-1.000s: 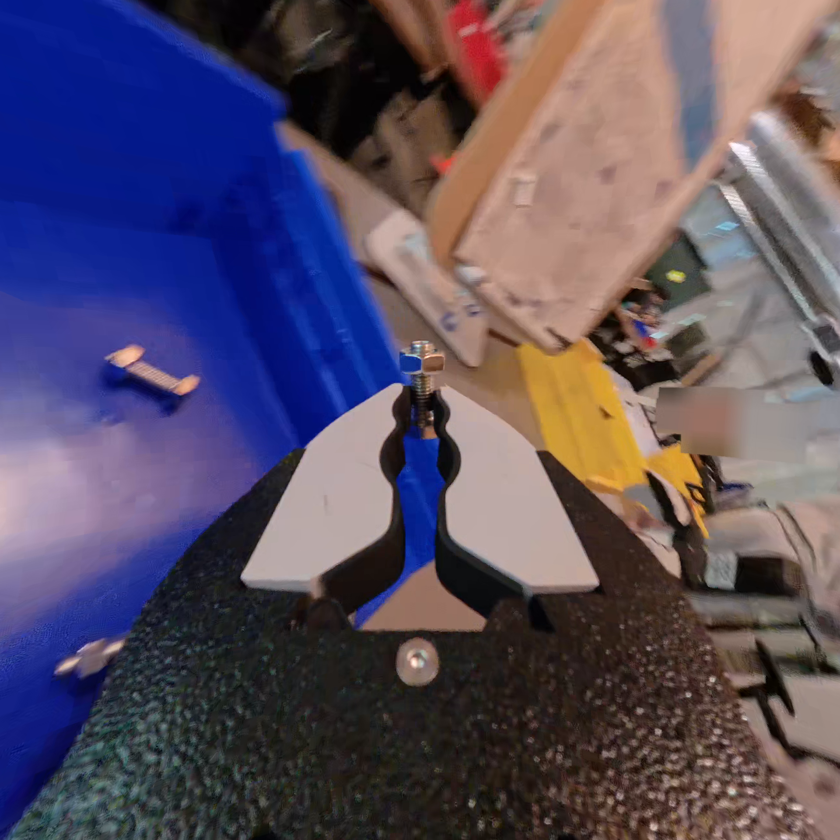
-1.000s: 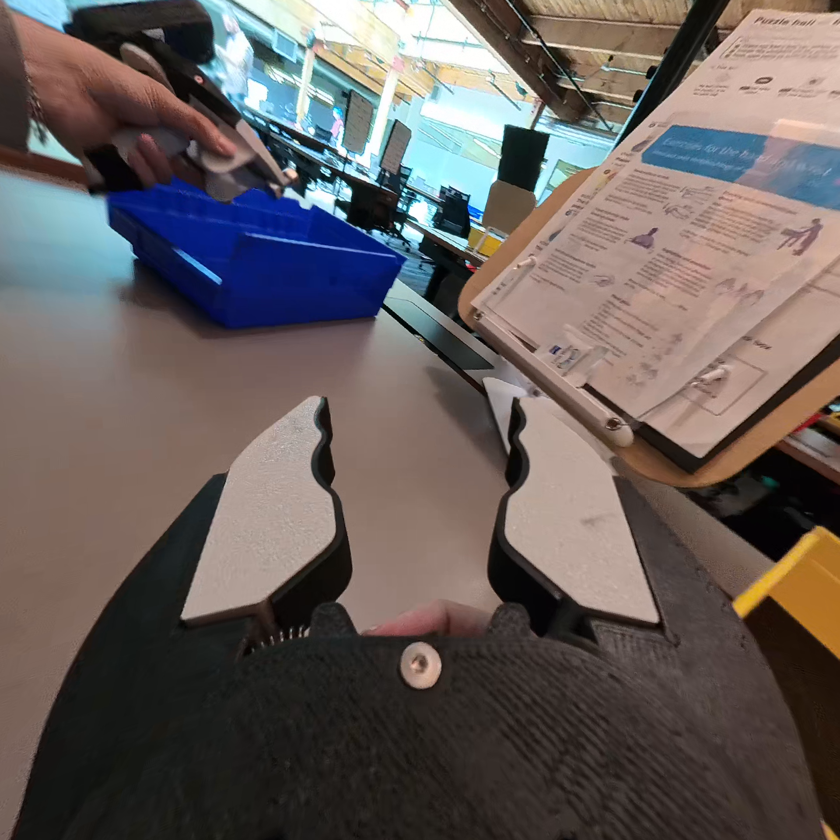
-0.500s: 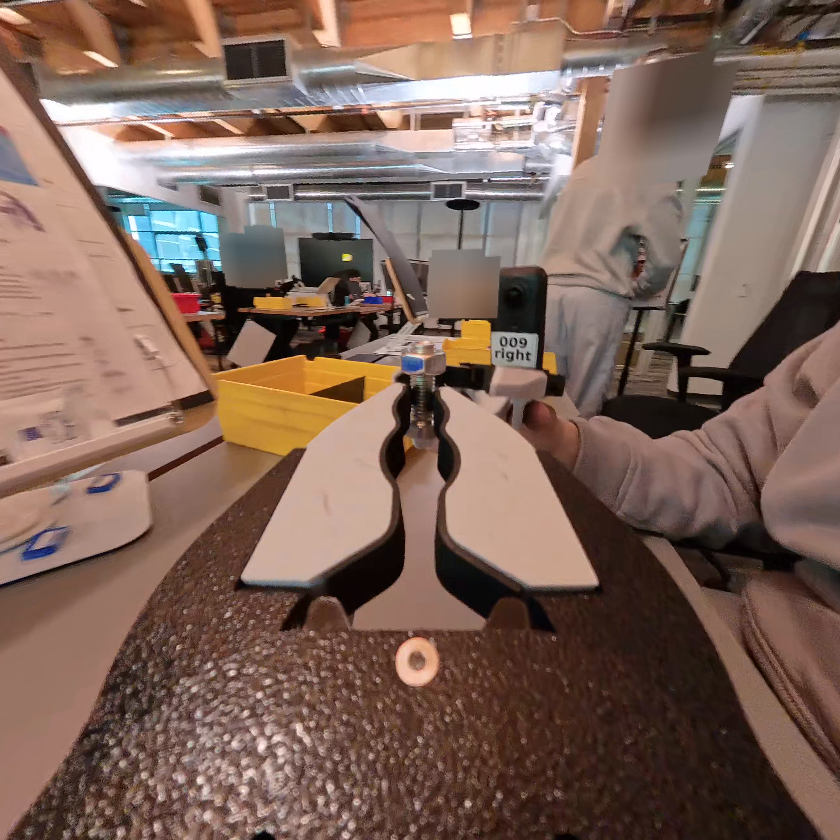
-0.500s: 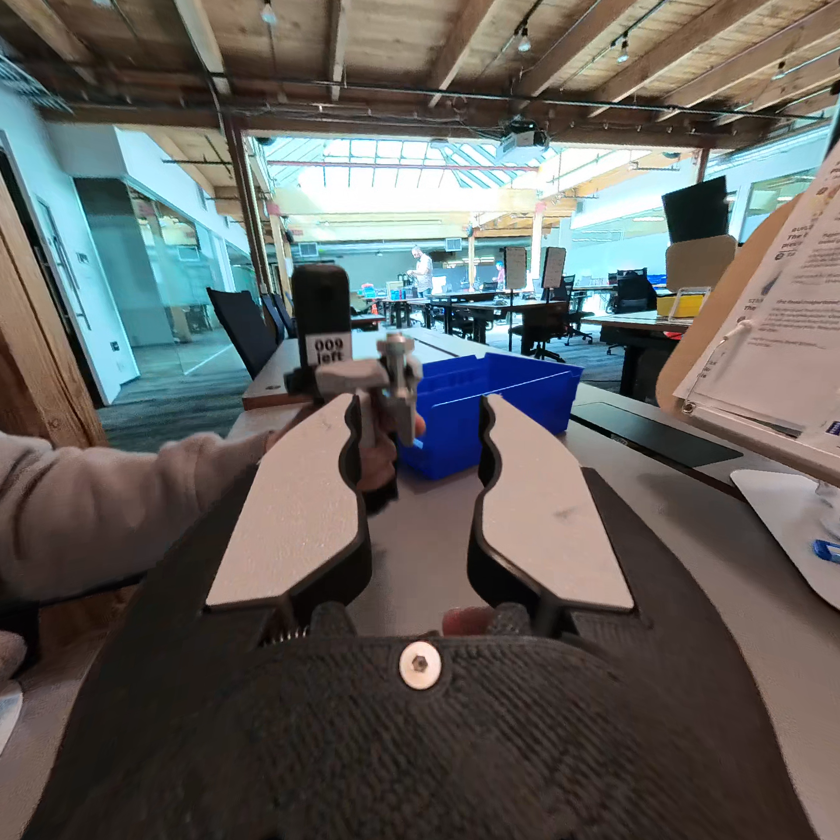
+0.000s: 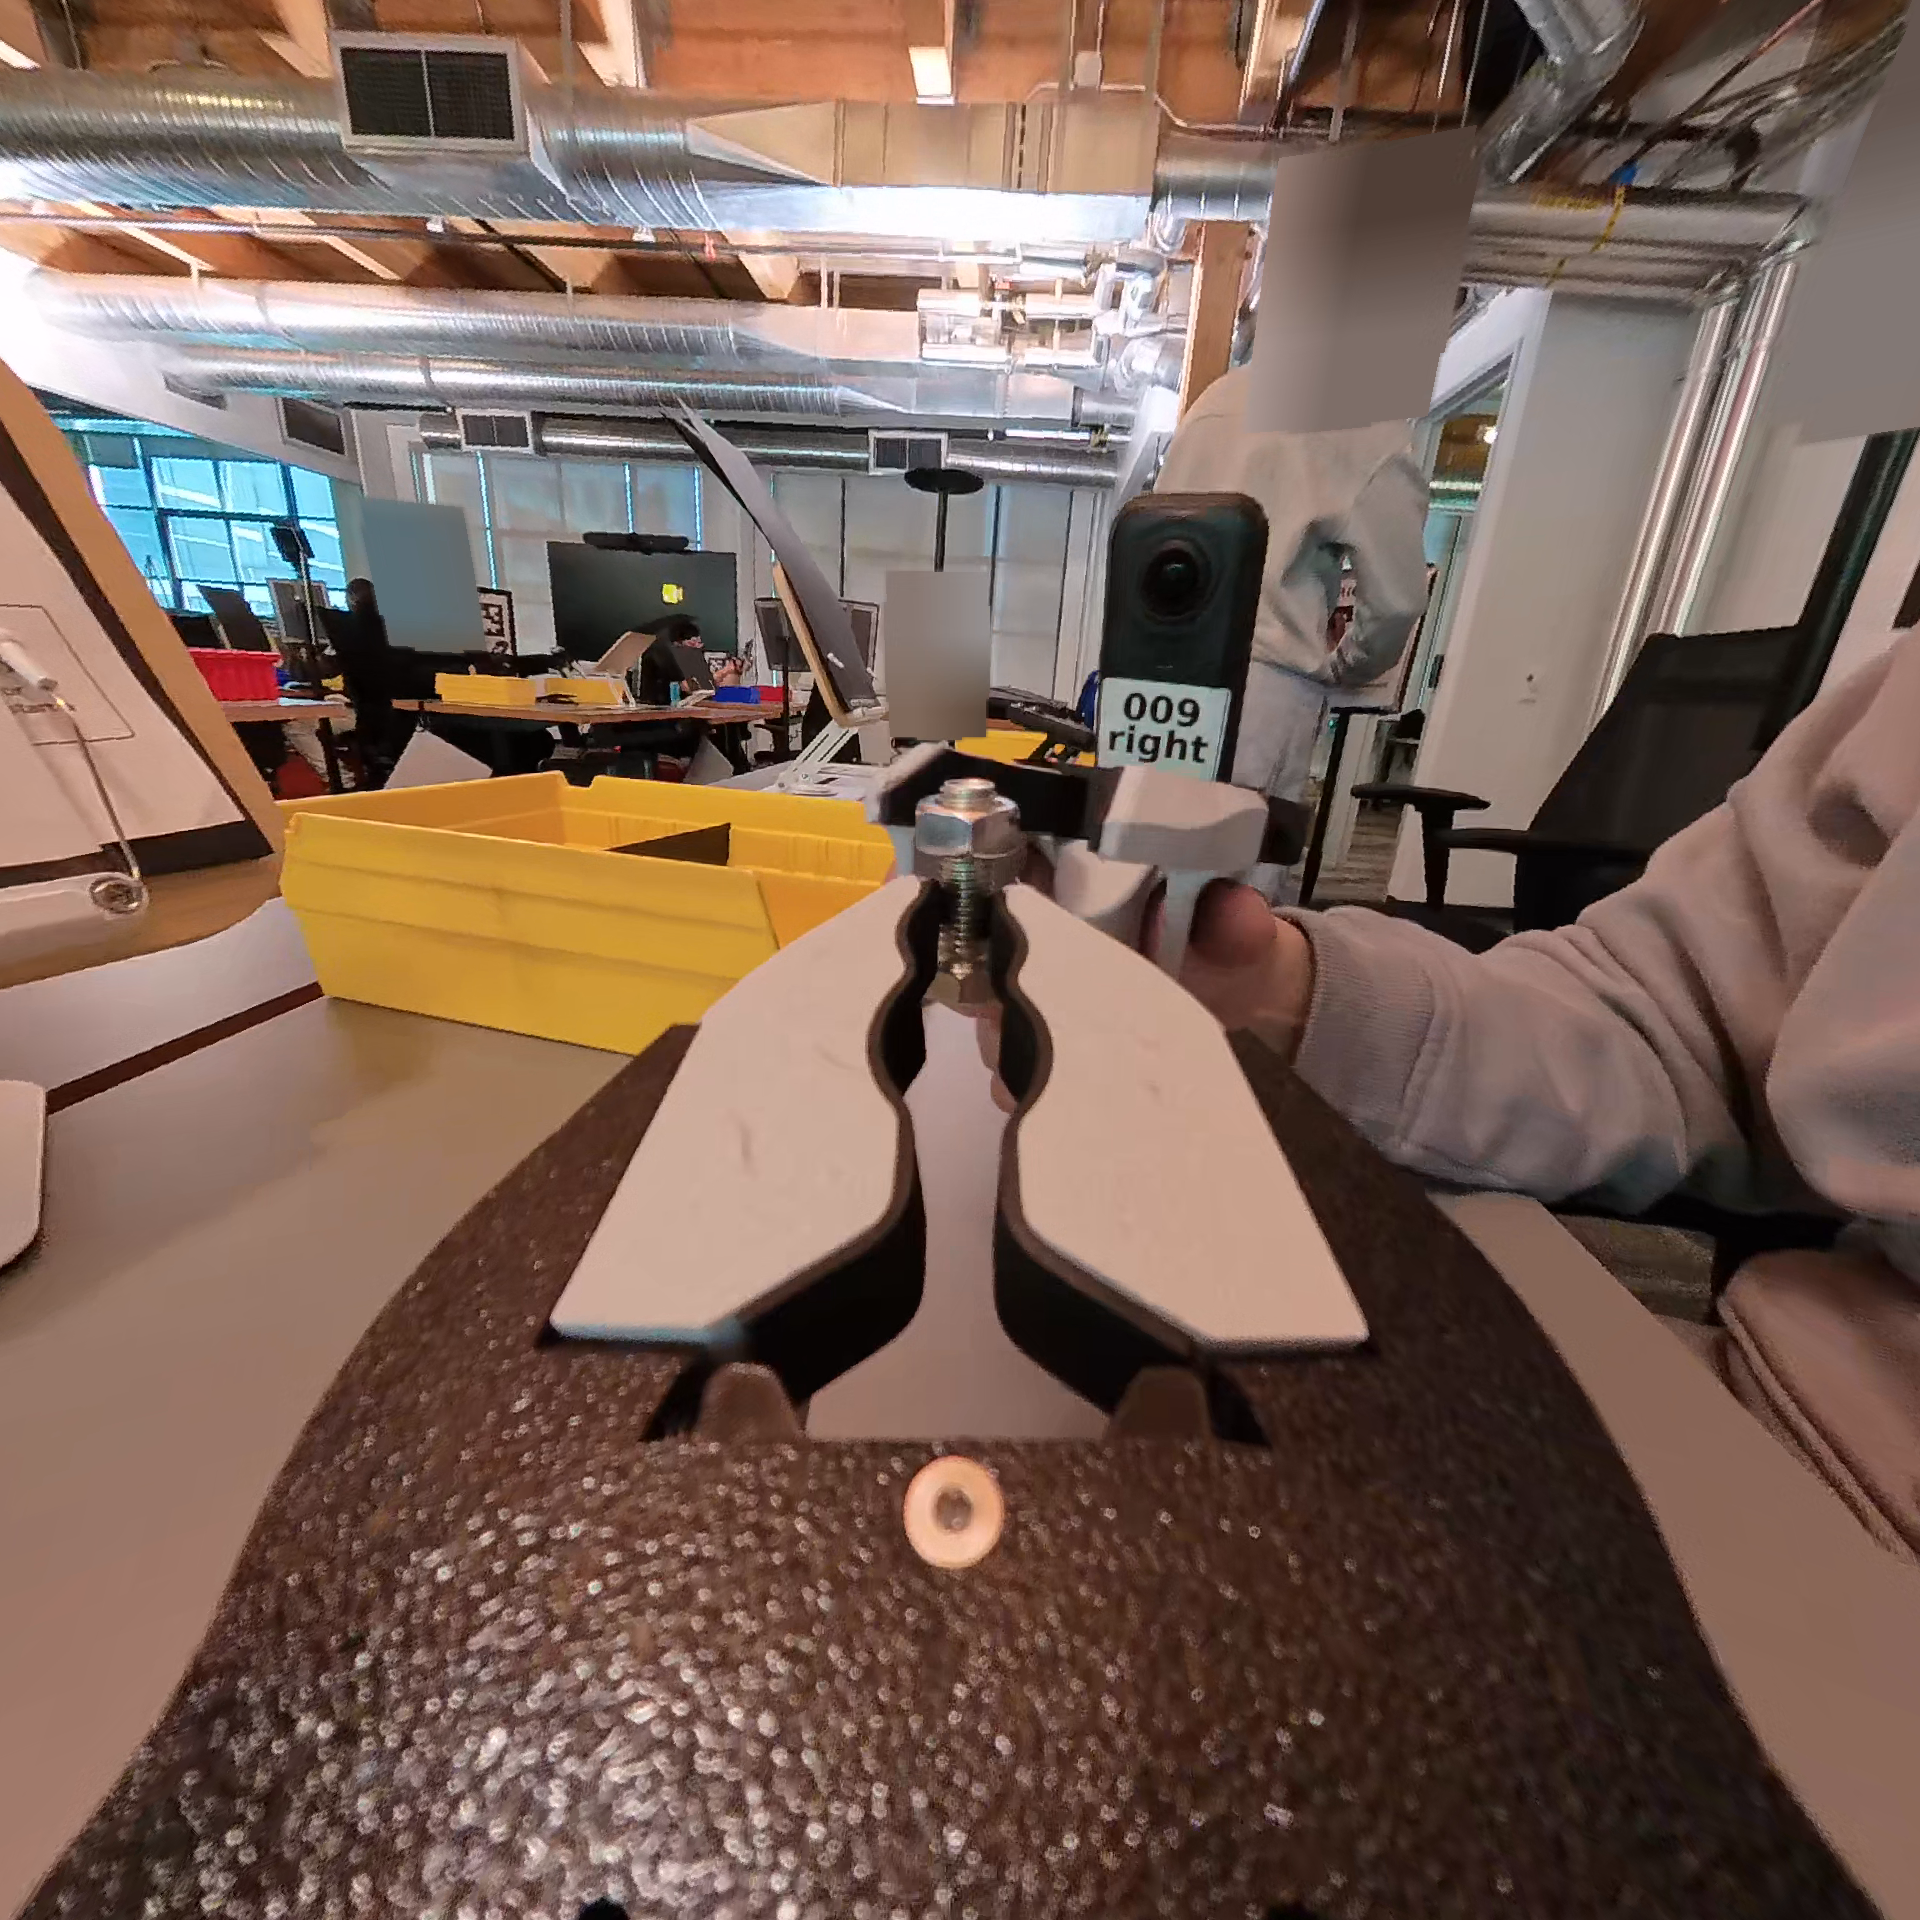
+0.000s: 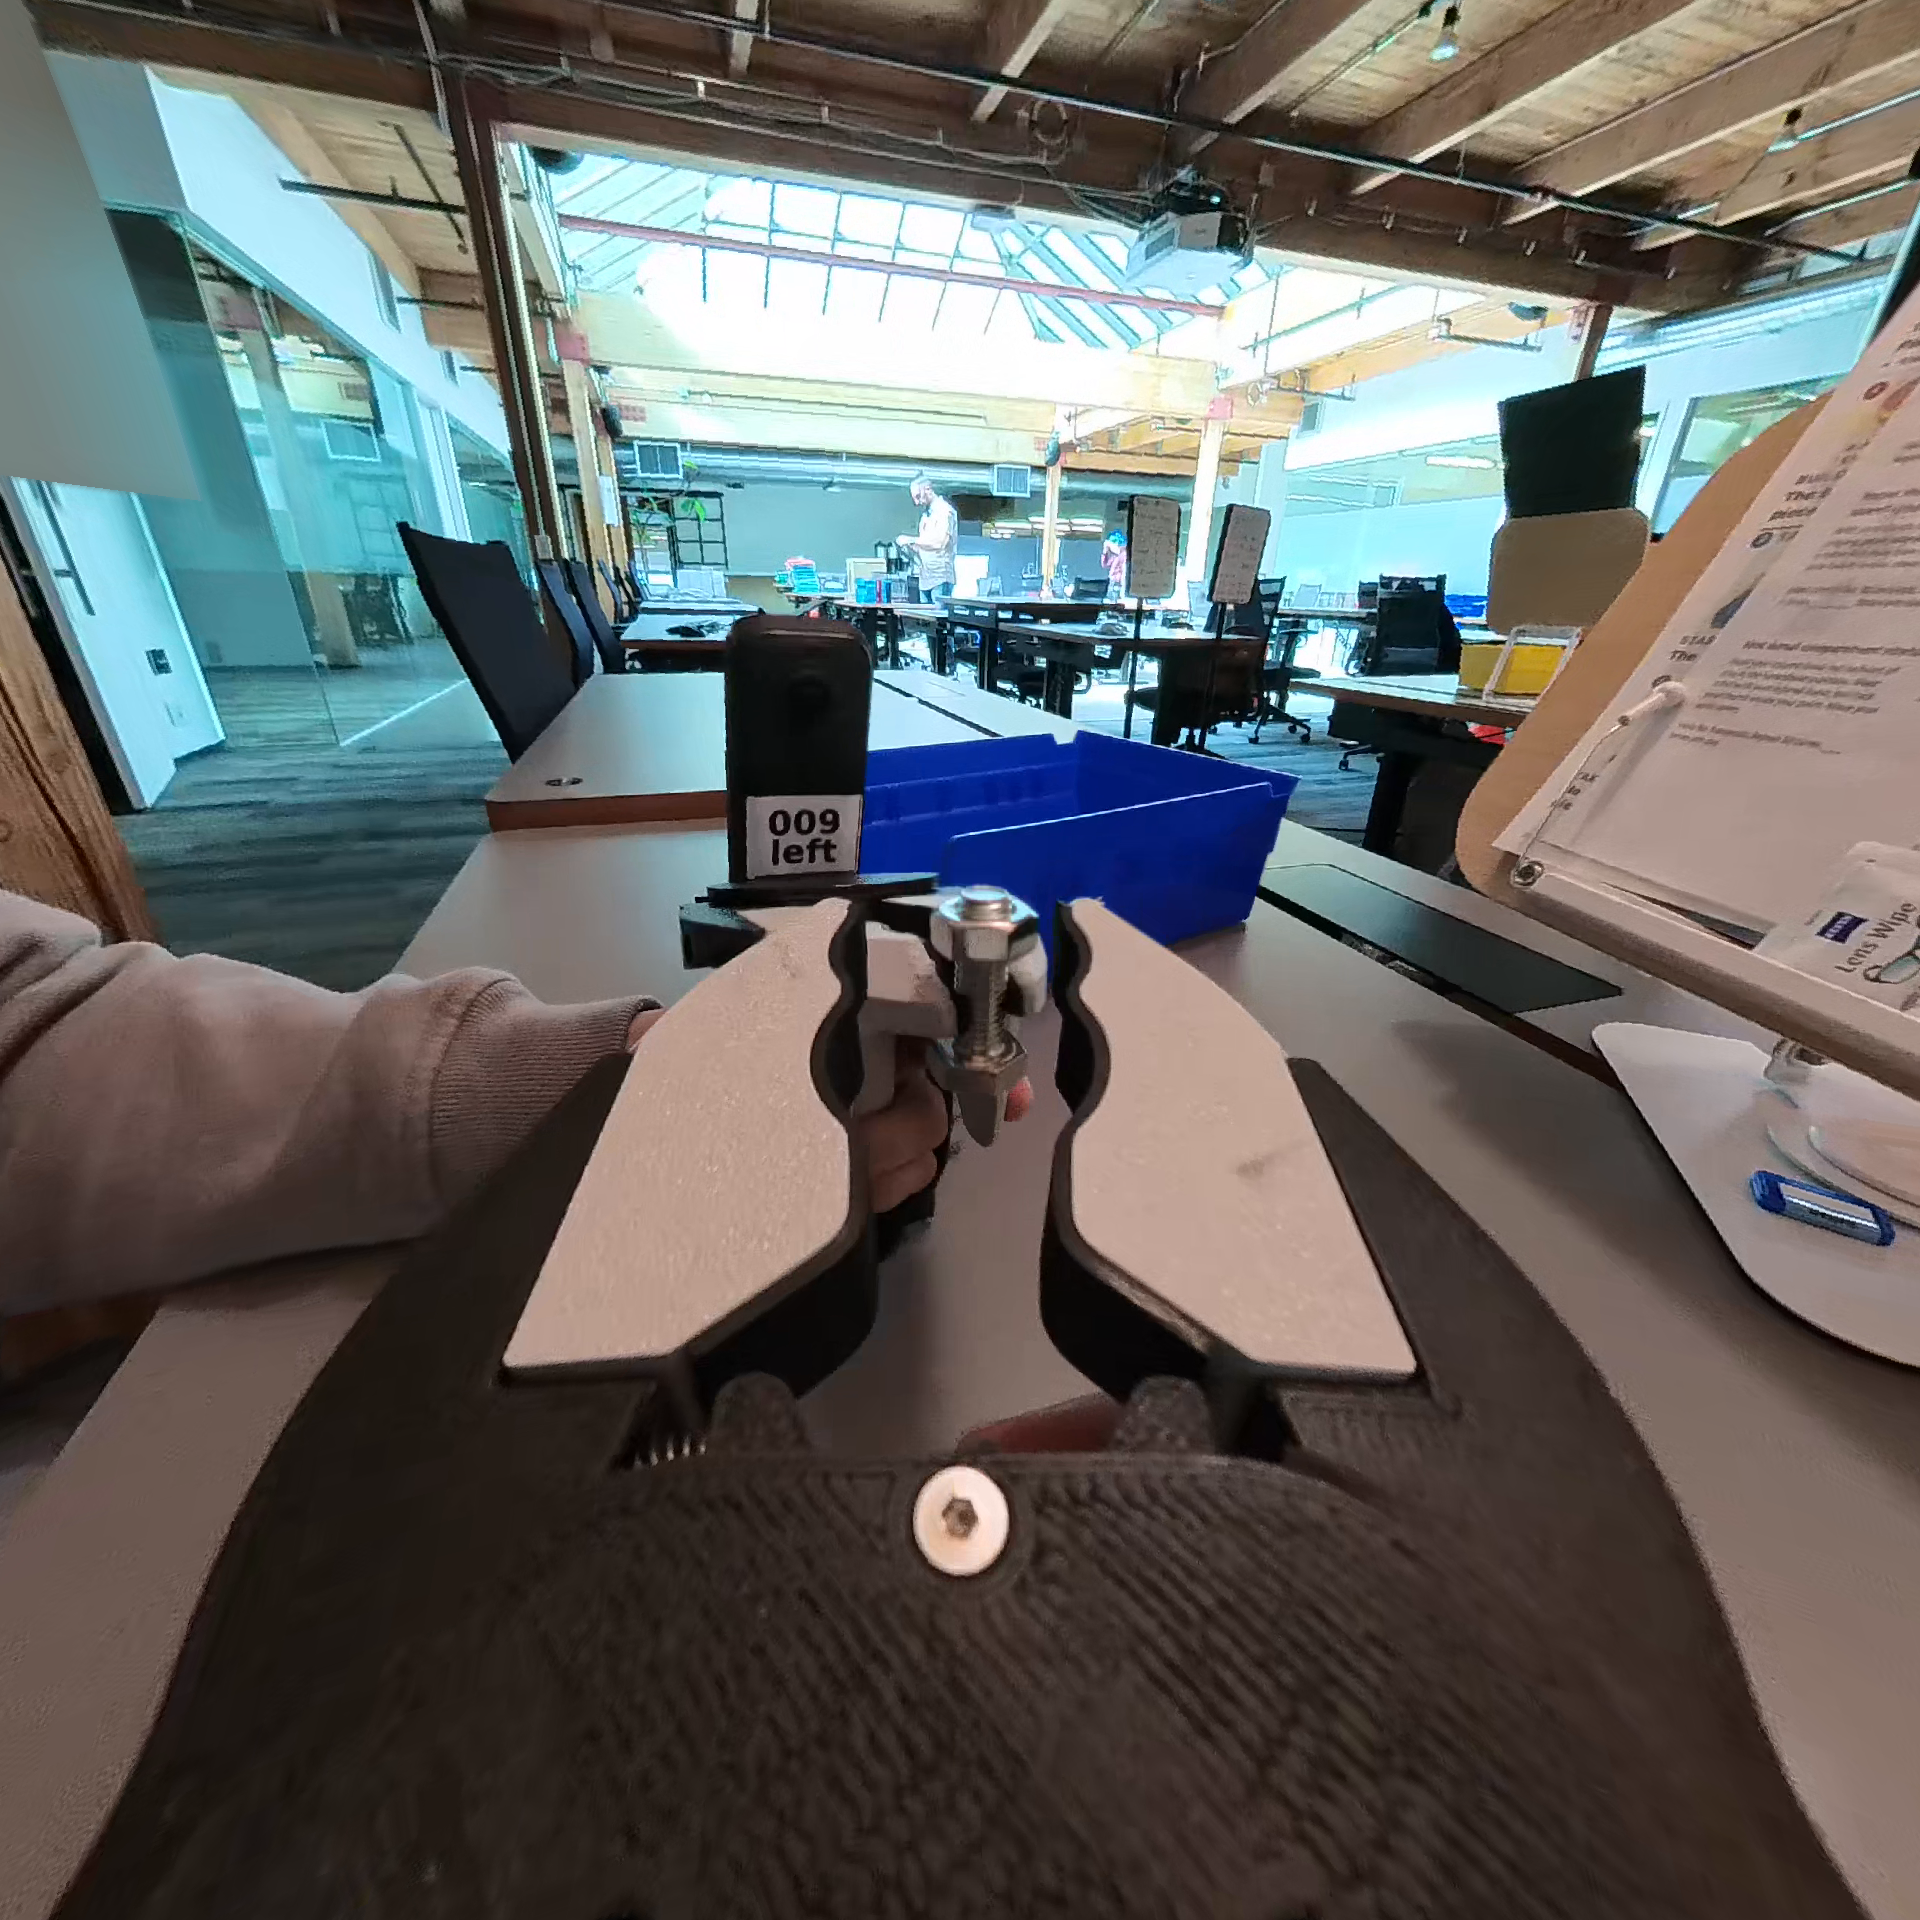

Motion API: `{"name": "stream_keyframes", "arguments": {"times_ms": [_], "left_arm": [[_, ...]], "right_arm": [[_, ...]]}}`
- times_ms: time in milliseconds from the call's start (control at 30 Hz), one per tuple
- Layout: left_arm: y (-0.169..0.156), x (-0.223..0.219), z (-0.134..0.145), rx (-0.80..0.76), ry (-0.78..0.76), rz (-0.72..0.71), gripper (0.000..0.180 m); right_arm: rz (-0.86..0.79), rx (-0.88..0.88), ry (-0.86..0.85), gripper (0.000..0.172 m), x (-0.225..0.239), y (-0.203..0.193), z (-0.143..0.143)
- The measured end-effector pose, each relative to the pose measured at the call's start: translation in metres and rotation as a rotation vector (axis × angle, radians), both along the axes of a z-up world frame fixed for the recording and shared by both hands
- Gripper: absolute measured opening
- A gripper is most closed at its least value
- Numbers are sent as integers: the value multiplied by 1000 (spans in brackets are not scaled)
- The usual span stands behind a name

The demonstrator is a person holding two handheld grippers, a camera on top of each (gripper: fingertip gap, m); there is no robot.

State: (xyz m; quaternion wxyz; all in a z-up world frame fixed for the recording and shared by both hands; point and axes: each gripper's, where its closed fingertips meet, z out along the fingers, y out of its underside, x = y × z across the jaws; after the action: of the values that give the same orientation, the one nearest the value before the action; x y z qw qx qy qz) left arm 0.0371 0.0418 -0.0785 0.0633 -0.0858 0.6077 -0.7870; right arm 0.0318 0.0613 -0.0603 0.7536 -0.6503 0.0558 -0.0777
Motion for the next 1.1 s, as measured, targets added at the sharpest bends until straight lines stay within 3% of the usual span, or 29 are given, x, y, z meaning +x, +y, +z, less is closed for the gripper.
{"name": "stream_keyframes", "arguments": {"times_ms": [267,467,533,567,767,1100], "left_arm": [[-10,-4,-5,38,-20,4,8],[4,4,-1,10,-8,56,8],[10,4,1,-11,-11,62,8],[12,4,2,-11,-12,70,8],[4,1,-4,47,-36,84,8],[-6,-4,-6,62,-49,61,8]], "right_arm": [[-34,-23,-9,23,3,3,-5],[-77,-13,5,31,15,-9,-3],[-137,17,34,21,26,-18,0],[-158,40,49,27,31,-22,2],[-52,37,14,40,9,-8,3],[-27,15,31,30,5,-2,-4]]}}
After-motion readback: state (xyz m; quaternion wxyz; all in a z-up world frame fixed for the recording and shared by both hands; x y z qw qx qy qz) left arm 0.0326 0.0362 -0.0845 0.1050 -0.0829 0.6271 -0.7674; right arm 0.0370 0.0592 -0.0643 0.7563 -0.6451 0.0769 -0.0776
